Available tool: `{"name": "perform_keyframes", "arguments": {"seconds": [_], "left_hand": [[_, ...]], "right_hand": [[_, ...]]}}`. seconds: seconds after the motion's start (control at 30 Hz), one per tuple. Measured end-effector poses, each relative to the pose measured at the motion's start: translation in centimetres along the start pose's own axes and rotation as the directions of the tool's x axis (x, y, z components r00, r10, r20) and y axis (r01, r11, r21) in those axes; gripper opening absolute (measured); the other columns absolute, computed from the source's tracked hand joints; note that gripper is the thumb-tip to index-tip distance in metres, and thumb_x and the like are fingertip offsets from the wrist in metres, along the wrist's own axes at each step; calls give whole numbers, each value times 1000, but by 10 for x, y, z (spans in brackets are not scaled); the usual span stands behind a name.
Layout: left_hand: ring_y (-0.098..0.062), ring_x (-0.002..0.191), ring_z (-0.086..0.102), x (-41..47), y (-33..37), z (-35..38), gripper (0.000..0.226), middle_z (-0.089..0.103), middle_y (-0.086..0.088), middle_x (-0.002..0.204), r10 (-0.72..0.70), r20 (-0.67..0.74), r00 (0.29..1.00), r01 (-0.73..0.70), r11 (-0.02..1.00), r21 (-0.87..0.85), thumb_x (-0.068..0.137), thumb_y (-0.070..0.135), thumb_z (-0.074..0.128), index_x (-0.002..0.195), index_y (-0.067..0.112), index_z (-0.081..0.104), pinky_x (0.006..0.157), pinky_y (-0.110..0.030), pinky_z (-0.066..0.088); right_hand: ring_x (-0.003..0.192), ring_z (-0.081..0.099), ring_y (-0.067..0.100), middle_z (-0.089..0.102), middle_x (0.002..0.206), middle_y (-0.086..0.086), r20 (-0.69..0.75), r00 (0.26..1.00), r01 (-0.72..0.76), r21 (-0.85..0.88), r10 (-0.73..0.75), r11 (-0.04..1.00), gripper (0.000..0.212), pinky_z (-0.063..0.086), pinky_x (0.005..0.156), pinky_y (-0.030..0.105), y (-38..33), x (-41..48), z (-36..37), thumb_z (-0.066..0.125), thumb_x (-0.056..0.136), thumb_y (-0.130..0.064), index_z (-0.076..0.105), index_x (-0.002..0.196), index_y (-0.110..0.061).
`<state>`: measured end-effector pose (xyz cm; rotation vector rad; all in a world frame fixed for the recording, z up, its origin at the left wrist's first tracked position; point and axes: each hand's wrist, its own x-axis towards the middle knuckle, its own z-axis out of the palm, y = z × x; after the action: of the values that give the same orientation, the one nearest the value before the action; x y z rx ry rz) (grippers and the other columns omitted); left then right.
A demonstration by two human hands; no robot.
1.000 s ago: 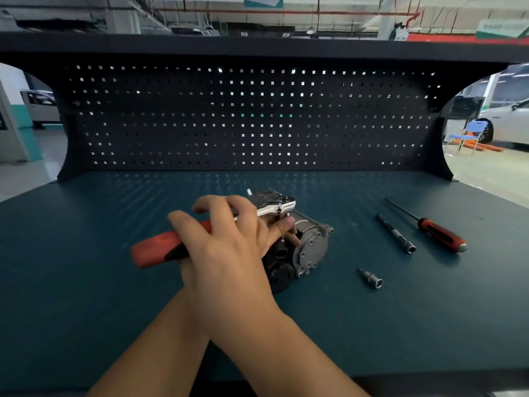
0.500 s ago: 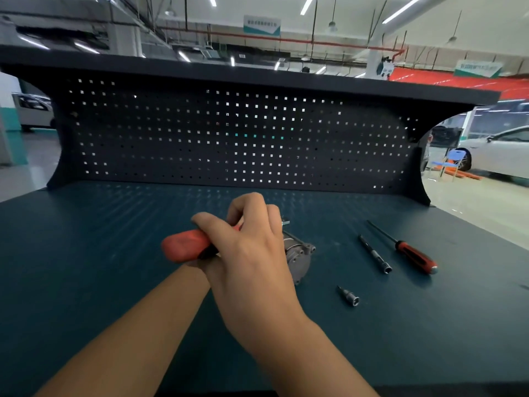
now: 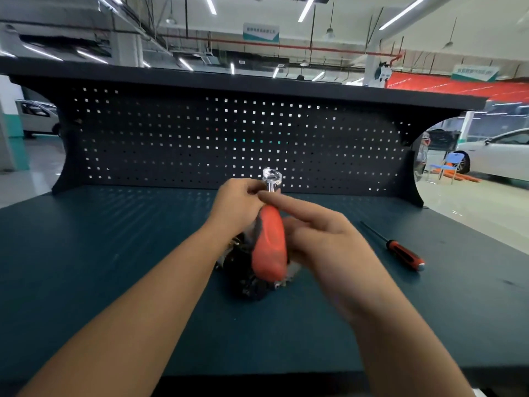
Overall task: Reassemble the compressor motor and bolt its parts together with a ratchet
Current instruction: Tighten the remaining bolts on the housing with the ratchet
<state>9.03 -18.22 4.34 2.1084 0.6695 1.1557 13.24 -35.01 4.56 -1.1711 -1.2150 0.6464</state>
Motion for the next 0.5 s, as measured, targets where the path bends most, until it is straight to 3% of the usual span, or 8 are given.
{"name": "perform_keyframes", "arguments": {"seconds": [0.07, 0.13, 0.2, 0.27, 0.33, 0.4, 0.5], "left_hand": [[8, 53, 56, -1, 3, -2, 7, 71, 6, 71, -37, -66, 997, 39, 999, 33, 85, 18, 68, 85, 17, 75, 50, -5, 36], [11, 57, 57, -3, 5, -3, 11, 67, 12, 61, -32, -72, 997, 37, 997, 72, 82, 32, 70, 78, 23, 75, 54, -10, 40], [1, 65, 62, -6, 10, -4, 24, 69, 7, 63, -35, -82, 996, 45, 992, 117, 78, 45, 71, 71, 23, 74, 65, -26, 48], [-10, 76, 65, -6, 14, -4, 29, 70, 6, 67, -32, -113, 993, 49, 987, 156, 73, 52, 72, 72, 23, 74, 79, -36, 51], [-14, 89, 65, -9, 17, -4, 27, 72, 9, 79, -20, -114, 993, 44, 977, 211, 75, 52, 70, 84, 27, 73, 92, -44, 46], [-13, 103, 60, -15, 11, -6, 35, 69, 12, 103, -28, -94, 995, 51, 968, 247, 83, 52, 62, 111, 30, 66, 100, -47, 40], [-18, 123, 49, -32, -21, -14, 49, 52, 7, 136, -230, -120, 966, 242, 966, 96, 95, 51, 40, 137, 26, 42, 107, -41, 33]], "right_hand": [[77, 63, 30, 70, 96, 26, 76, 985, -170, 254, 156, 952, 40, 50, 72, 39, 0, -1, -15, 54, 71, -17, 67, 109, -22], [64, 65, 28, 70, 84, 17, 84, 974, -227, 302, 211, 926, 43, 53, 58, 35, 0, -2, -27, 62, 73, -29, 59, 114, -19], [54, 62, 20, 68, 75, 9, 12, 974, -223, 203, 225, 954, 53, 49, 46, 27, 2, 0, -38, 69, 72, -20, 51, 122, -19], [50, 57, 13, 66, 74, 7, -49, 974, -220, -20, 219, 975, 47, 45, 45, 23, 6, 1, -47, 71, 77, -6, 54, 120, -14], [48, 53, 10, 69, 76, 7, -104, 976, -201, -74, 193, 977, 30, 43, 45, 20, 14, -1, -55, 66, 81, 0, 59, 110, -6], [47, 53, 9, 73, 78, 7, -169, 973, -153, 21, 154, 988, 16, 43, 43, 18, 24, -4, -64, 60, 84, 2, 62, 100, -2], [47, 56, 8, 73, 78, 6, -311, 938, -119, 119, 151, 986, 11, 46, 44, 17, 39, -3, -88, 57, 87, 1, 63, 95, -2]]}}
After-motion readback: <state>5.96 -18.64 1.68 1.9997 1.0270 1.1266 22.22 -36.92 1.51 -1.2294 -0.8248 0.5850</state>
